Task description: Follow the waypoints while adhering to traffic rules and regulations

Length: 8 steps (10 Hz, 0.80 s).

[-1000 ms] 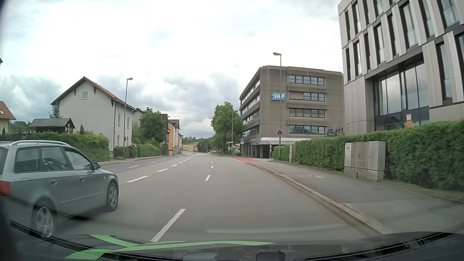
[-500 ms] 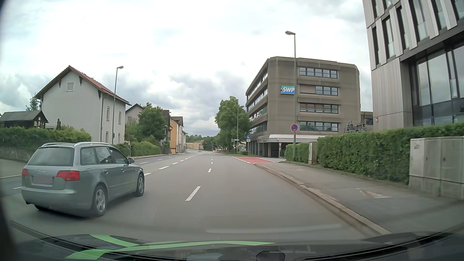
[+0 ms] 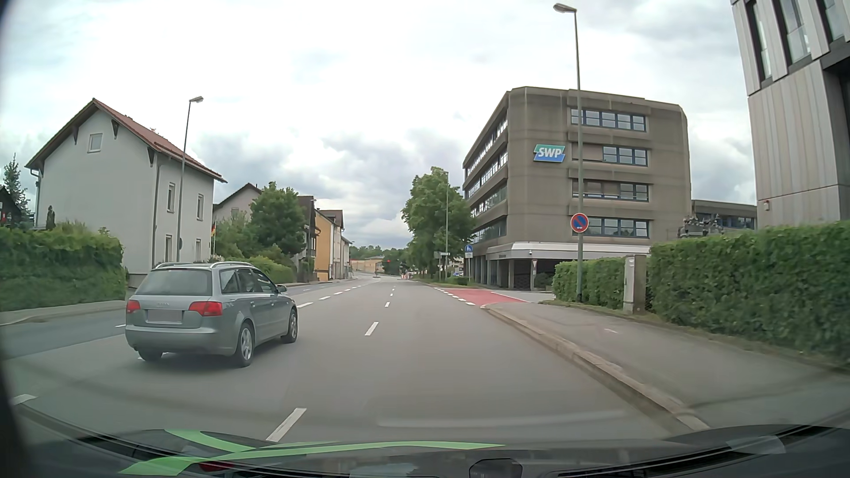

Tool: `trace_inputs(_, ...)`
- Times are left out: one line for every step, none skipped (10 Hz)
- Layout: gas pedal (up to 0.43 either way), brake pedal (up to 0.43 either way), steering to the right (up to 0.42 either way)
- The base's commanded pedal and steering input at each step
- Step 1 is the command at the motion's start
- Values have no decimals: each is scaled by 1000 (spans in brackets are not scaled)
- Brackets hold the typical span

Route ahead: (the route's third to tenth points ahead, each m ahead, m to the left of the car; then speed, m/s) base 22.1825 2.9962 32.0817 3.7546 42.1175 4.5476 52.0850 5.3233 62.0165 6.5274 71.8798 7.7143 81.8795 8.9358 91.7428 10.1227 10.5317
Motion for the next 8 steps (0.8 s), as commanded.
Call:
trace_inputs(67, 0, -21)
trace_inputs(67, 0, -21)
trace_inputs(67, 0, -21)
trace_inputs(59, 0, -20)
trace_inputs(59, 0, -19)
trace_inputs(59, 0, -18)
trace_inputs(59, 0, -18)
trace_inputs(59, 0, -18)
